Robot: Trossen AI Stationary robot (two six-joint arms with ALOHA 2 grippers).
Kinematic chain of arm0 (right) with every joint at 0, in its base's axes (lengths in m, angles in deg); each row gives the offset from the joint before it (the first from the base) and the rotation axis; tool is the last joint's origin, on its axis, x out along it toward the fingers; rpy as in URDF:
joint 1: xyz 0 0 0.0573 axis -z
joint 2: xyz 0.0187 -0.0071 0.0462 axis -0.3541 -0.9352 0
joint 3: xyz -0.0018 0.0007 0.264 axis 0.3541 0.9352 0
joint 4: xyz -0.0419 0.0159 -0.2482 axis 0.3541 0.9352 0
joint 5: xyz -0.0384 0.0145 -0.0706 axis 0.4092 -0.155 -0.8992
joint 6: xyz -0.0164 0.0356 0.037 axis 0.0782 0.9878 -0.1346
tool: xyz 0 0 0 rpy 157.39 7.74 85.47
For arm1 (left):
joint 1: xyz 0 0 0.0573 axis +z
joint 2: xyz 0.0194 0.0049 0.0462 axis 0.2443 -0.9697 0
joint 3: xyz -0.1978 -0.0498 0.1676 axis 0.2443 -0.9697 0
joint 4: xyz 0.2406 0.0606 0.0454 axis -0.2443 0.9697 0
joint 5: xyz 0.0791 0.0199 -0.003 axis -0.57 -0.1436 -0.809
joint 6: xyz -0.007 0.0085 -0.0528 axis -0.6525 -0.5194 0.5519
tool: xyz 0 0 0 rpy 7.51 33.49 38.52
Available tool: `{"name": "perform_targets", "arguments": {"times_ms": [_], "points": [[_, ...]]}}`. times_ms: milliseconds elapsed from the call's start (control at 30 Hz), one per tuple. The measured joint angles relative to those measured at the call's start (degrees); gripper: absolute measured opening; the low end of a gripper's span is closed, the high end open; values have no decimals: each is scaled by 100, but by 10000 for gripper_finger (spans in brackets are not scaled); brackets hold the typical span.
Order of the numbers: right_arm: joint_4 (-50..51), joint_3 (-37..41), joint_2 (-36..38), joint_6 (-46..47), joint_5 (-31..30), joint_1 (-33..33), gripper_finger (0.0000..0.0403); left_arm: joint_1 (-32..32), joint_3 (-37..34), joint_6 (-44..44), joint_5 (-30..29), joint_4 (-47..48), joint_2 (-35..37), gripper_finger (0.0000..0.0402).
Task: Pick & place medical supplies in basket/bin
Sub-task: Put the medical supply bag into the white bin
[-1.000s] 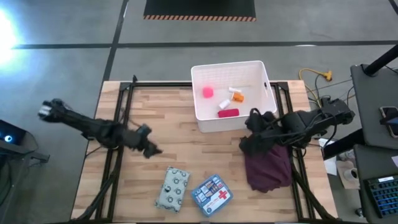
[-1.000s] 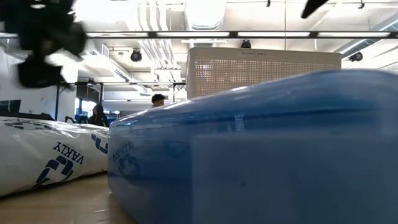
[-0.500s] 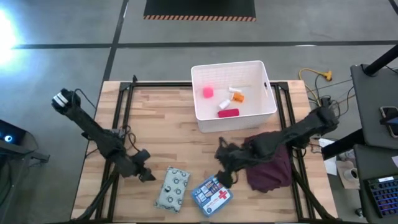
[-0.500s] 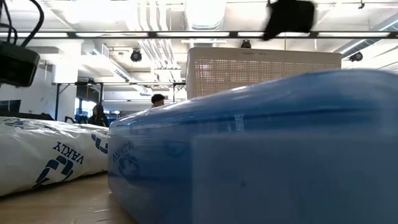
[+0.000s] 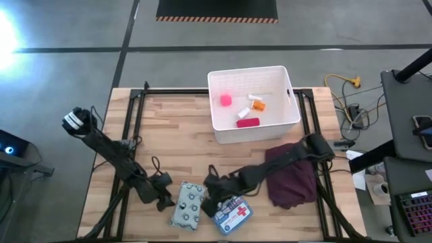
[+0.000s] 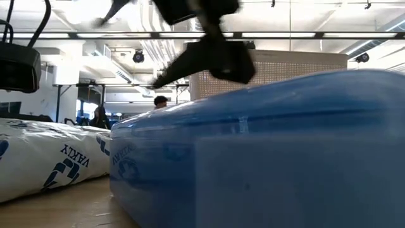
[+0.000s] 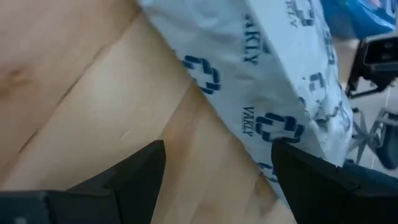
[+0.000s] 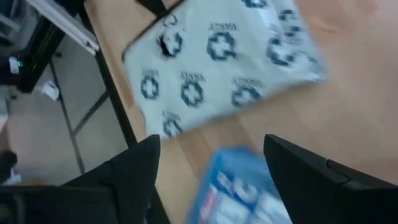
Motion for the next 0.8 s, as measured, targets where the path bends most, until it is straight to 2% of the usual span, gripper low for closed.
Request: {"name": "perform_targets", "arguments": {"times_ms": [233,367,500,633,800], "points": [[256,-1520,-1278,225,183,13,254,2,-35,-595,-27,-262,-33,252],[1607,-2450,-1845,201,292,11,248,9,-57,-887,-122,-589,-56,236],[2747,-3141,-2101,-151,181,13,247,17,-59,-1413,-512,-1465,-54,223],[2913,-3295,-2124,-390,130,26,247,88,-54,-2005,-648,-2397,-53,217],[2847,-3275,-2120,-513,41,102,246,161,-55,-2055,-635,-2350,-48,216]]}}
